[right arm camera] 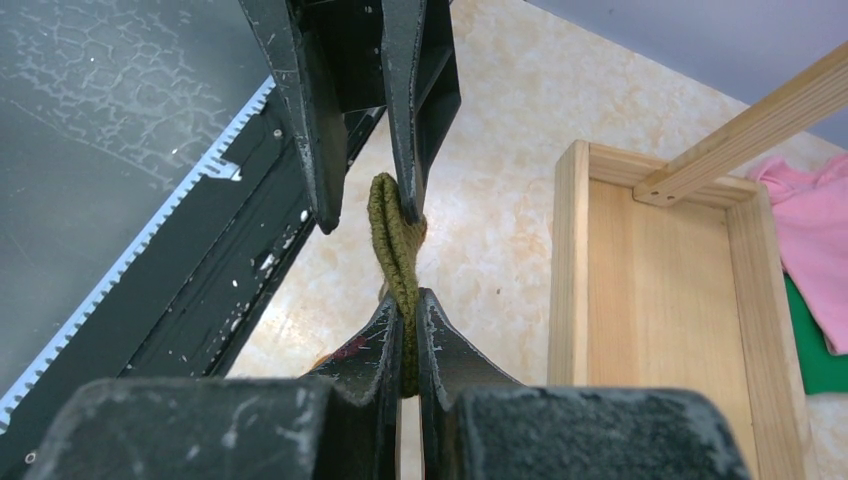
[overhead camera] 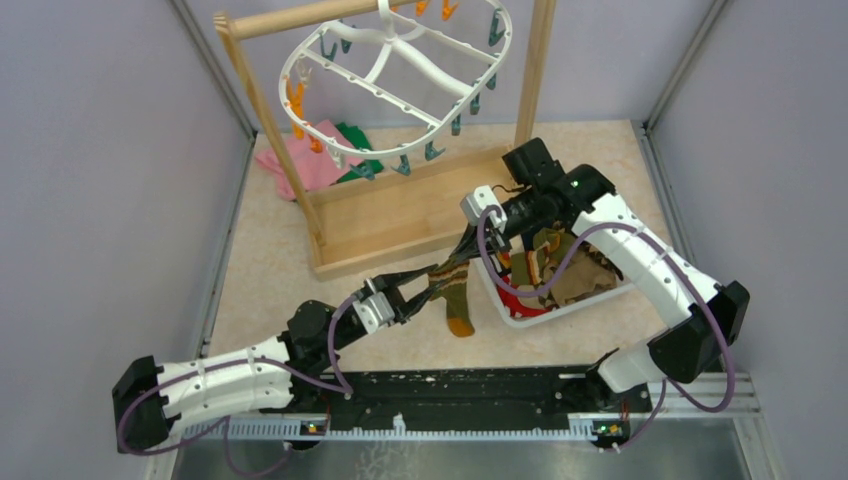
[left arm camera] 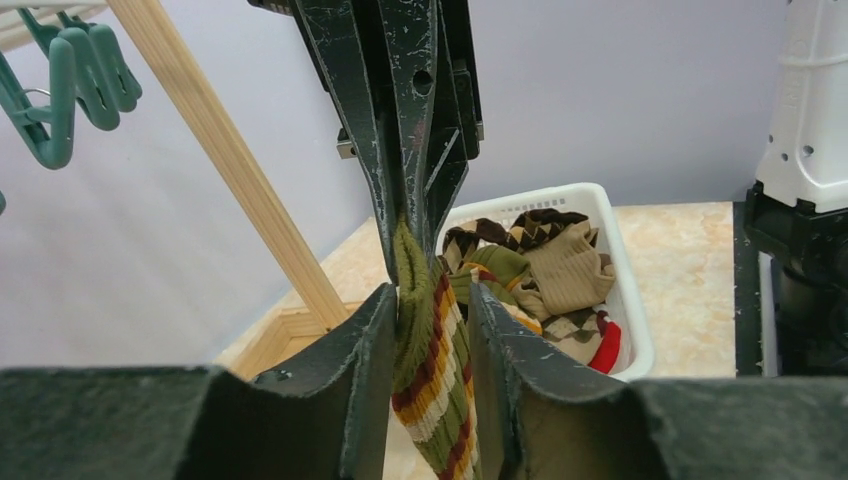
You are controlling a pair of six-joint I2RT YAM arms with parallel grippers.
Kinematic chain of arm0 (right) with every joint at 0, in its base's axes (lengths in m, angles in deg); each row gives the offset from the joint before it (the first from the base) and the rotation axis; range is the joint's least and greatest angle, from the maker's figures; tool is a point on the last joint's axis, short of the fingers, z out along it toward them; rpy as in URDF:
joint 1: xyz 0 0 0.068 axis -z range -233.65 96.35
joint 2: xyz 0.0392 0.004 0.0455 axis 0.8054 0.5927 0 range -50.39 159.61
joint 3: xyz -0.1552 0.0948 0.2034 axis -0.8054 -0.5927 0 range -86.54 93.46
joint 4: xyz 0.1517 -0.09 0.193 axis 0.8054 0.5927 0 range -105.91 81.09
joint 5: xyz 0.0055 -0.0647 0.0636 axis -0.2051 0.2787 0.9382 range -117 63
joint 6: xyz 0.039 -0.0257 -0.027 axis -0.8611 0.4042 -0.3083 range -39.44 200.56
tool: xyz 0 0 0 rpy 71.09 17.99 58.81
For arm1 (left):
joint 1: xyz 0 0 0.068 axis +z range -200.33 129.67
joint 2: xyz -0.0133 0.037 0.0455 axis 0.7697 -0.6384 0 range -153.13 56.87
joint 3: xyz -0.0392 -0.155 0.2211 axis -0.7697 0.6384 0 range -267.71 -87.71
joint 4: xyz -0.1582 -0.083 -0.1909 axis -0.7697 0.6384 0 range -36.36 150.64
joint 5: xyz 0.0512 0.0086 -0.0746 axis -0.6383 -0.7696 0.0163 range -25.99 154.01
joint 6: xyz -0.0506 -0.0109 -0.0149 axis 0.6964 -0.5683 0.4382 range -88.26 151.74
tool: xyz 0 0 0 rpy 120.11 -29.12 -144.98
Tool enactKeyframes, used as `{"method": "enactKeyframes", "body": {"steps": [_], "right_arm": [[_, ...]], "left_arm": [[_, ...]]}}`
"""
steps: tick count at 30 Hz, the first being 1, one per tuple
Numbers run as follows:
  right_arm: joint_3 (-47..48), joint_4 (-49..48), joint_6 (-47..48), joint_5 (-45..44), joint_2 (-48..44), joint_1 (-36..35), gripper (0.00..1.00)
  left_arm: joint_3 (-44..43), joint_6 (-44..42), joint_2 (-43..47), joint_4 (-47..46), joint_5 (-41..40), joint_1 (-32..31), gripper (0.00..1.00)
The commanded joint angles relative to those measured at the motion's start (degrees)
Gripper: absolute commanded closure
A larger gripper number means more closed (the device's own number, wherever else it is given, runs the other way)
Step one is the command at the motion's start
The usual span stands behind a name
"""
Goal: Clip the socks to the hanger
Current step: Pick up the sock from the bin.
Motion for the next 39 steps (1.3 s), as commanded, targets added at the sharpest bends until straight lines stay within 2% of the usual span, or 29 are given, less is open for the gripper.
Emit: {"method": "enactKeyframes", "body": {"steps": [1,10,18,21,22,23,28,31,35,39], "right_arm": [[1.68,-0.49,0.81,3.02,-0.38,0.76,1.00],[1.77,-0.25,0.96,3.44,-0.31,0.75,1.00],[1.53,-0.40,0.97,3.57,-0.23,0.83,1.00],[1.59,-0.41,0.96,3.70,-0.19,0.87,1.00],[1.59,-0.40,0.97,3.82,-0.18,0.85,1.00],[1.63,-0.40,0.91,3.94,-0.19,0.85,0.97],[2.32,-0.77,-0.74,8.78,-0.44,4.04,0.66],[3.02,-3.84,-4.67,11.09,-1.07,7.77,0.50],[6.12,-13.50,-16.31,10.44,-0.68,11.99,0.40],[10.55,-20.97,-25.97,4.06,2.22,12.49,0.34]], "left_arm": [[0.65,0.77,-0.05,-3.16,1.43,0.33,0.60],[-0.43,0.71,-2.41,-4.49,1.21,0.62,0.62],[-0.70,0.98,-2.71,-5.71,1.75,0.79,0.69],[-0.70,1.18,-2.99,-6.01,1.79,0.76,0.82],[-0.70,1.23,-3.13,-5.99,1.52,0.81,0.93],[-0.65,1.42,-3.18,-6.03,0.92,0.89,1.00],[0.15,0.86,-2.41,-5.93,-0.76,0.86,1.00],[0.73,-0.08,-1.48,-5.50,-1.60,0.93,1.00],[1.36,-1.10,-0.91,-5.29,-4.34,1.10,1.00],[1.41,-2.05,-0.99,-4.72,-4.68,1.18,1.00]]}}
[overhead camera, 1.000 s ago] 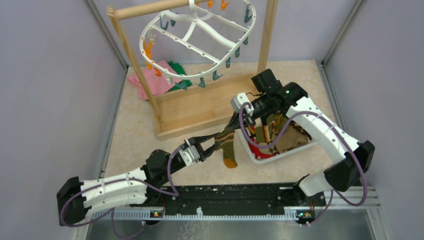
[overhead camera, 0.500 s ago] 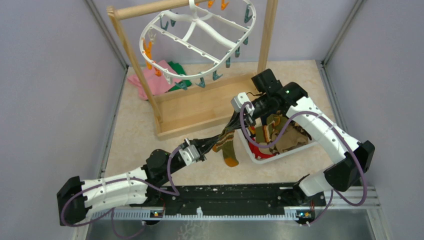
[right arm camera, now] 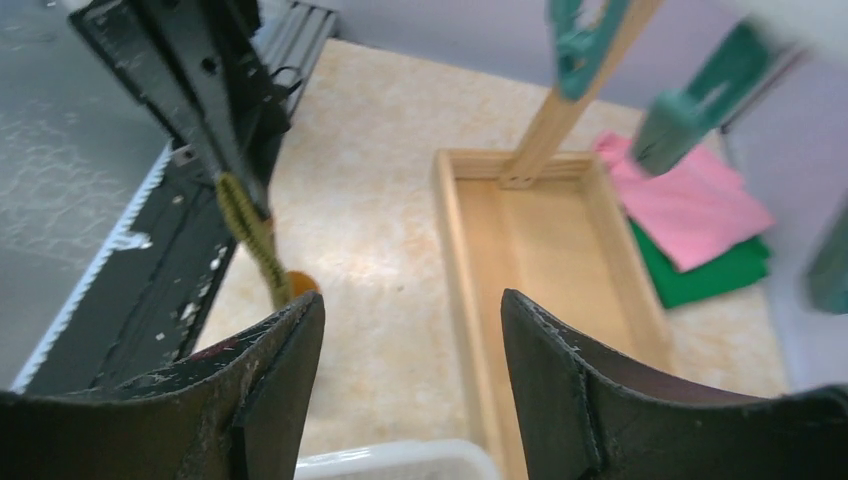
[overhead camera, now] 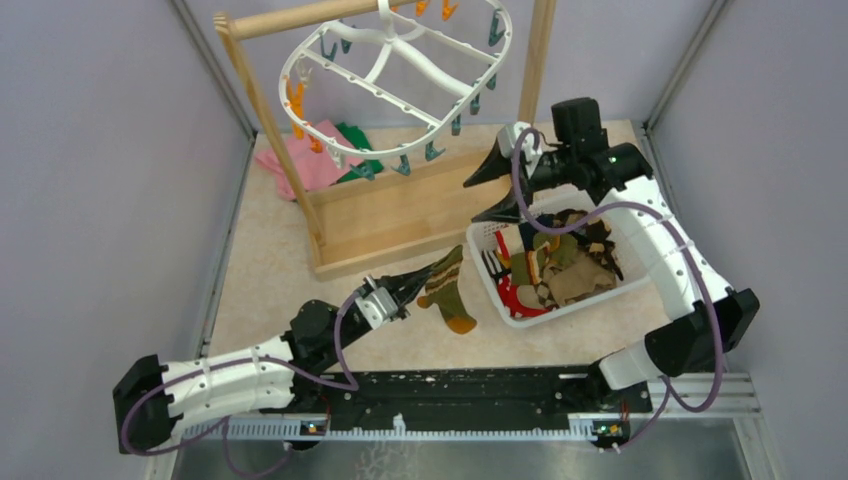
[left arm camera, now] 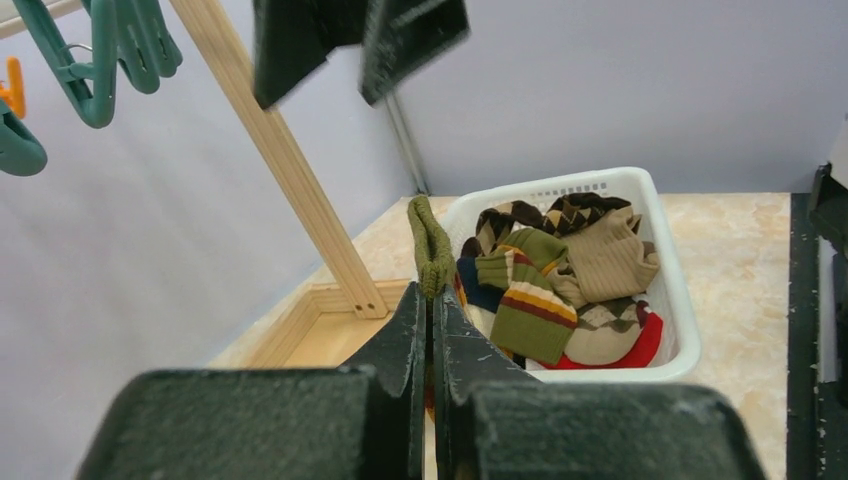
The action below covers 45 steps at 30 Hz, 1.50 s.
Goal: Clip the socks to the hanger
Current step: Pick up the sock from the bin.
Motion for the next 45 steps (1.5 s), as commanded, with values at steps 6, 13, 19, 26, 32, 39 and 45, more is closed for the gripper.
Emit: {"method": "enactKeyframes", "body": {"steps": [6,13,19,26,32,39,45], "right_arm": [[10.28,-16.97,-18.60,-8.66,5.62,0.08,0.30],[10.12,-21.29,-25.64,-5.61,6.30,0.03,0.27],[13.53,-24.33,-29.80,-2.02,9.49,0.02,0.27],[14.55,-18.76,-19.94,-5.05,9.53,-1.17,0.27],[10.13,-27.21,-23.62,-8.40,7.60,-2.16,0.27],[-0.47,-47.49,-31.21,-9.98,2.49,-3.77,0.27],[-2.29,-54.28,-35.28,-11.34,2.58,-6.09,0.27]], "left_arm": [[0.91,-2.49,1.04,-2.53,-1.69,0.49,1.00],[1.40,-2.61,0.95,-2.83,-1.51,0.91,1.00],[1.14,-1.57,1.40,-2.06,-0.53,1.01,1.00],[2.36,-0.78,2.14,-3.66,-0.26,0.97,1.00],[2.42,-0.89,2.94,-3.75,0.98,1.01,1.00],[3.07,-1.00,2.58,-4.98,0.96,0.99,1.00],[3.73,-0.83,3.36,-5.35,2.79,1.00,1.00]]}}
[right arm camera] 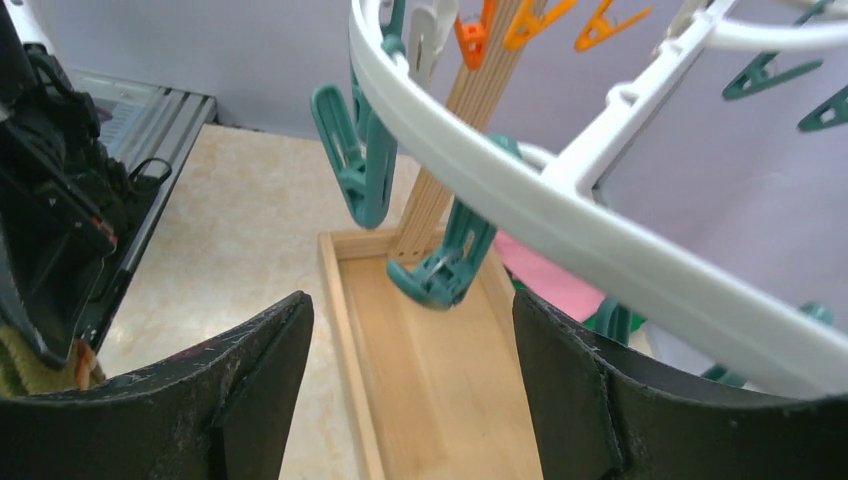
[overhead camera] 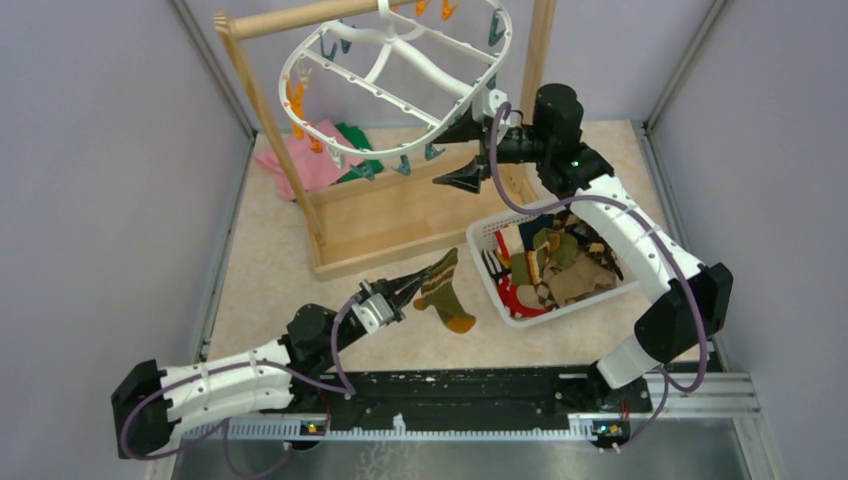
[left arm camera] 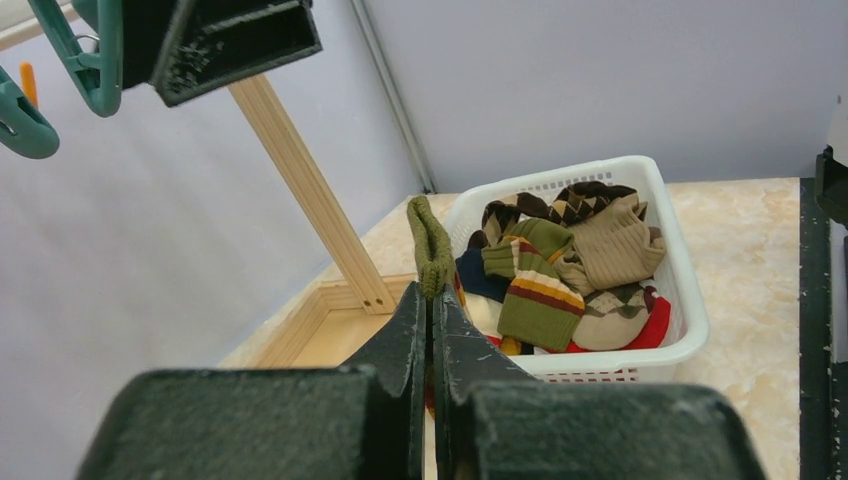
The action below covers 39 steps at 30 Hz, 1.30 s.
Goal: Clip the socks to the hanger
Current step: Pick up the sock from the bin, then open the clamp at the hanger.
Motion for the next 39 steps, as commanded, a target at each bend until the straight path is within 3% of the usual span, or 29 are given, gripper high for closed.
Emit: {"method": "enactKeyframes", "body": {"steps": [1,13,25,39], "right_arm": [[0.22,-10.75,-5.10,-1.44,-2.50,-2.06,0.27],[0.31,-15.81,-9.93,-0.12,-1.03,-3.24,0.28],[-3.65,-19.59,-16.42,-5.28,-2.36,-5.34,0.26],[-12.25,-19.36,-15.48,-9.09,-8.31,-5.31,0.28]], "left_arm": [[1.11,0.99,1.13,-4.78,1.95,0.11,1.00],[1.76,0.98,1.97,-4.81,2.10,0.15,1.00],[1.90,1.60,1.46,-5.71,2.57,0.13,1.00],[1.34,2.00,0.36,-6.72,3.44,0.12,1.00]]}}
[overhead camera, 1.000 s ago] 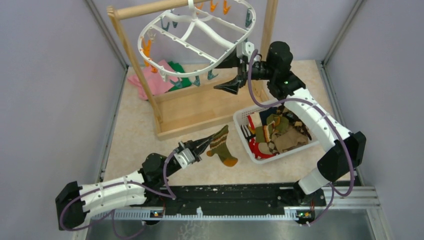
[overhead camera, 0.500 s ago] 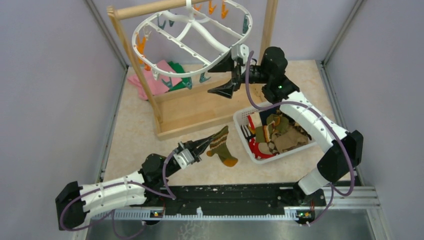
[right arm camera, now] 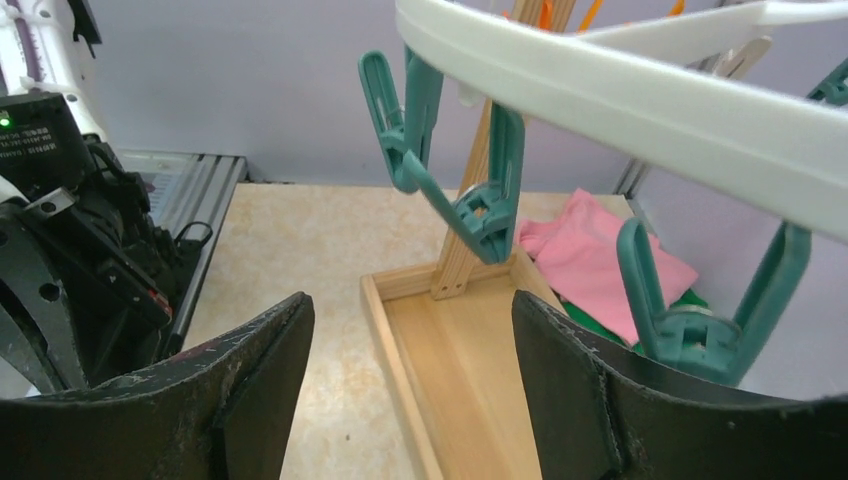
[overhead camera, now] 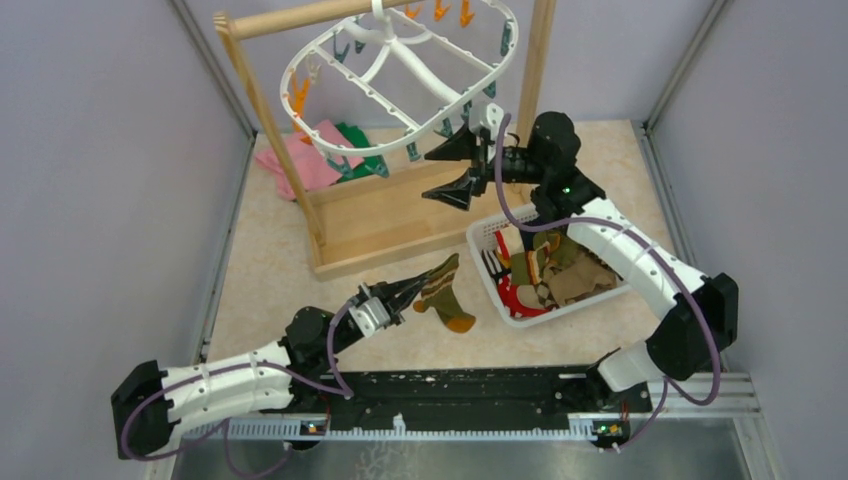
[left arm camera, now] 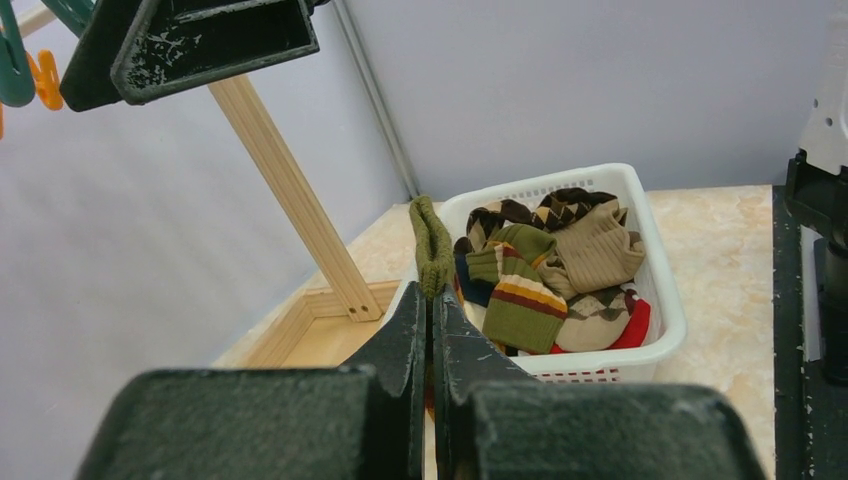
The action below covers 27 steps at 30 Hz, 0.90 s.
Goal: Clip the socks to the hanger
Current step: Open the clamp at the hanger.
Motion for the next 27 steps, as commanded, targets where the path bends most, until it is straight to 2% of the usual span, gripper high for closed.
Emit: {"method": "enactKeyframes", "body": {"steps": [1,6,10,17,27], "right_arm": [[-2.41,-2.20,0.17,-3.50,-4.19,-0.37,0.28],[-5.45,-3.63,-0.85,-6.91,-5.15,-0.59,0.27],[-8.07,-2.32,5.19,-13.17,-7.19,-3.17,0.23],[-14.48,-11.35,8.83,-14.06,-8.36,-6.66,0.22],[-14.38,-24.35,9.41,-13.44,-3.94,-6.84,0.20]], "left_arm": [[-0.45,0.84,-0.20,-4.64,1.57,0.12,1.00],[-0.55,0.58,0.89,-3.67,1.00,0.15,1.00],[-0.41,-0.63,2.59,-1.72,-0.49,0.08,1.00],[0.46,-3.45,6.55,2.04,-2.87,0.14,1.00],[2.45,-4.97,10.92,5.33,-6.12,0.16,1.00]]}}
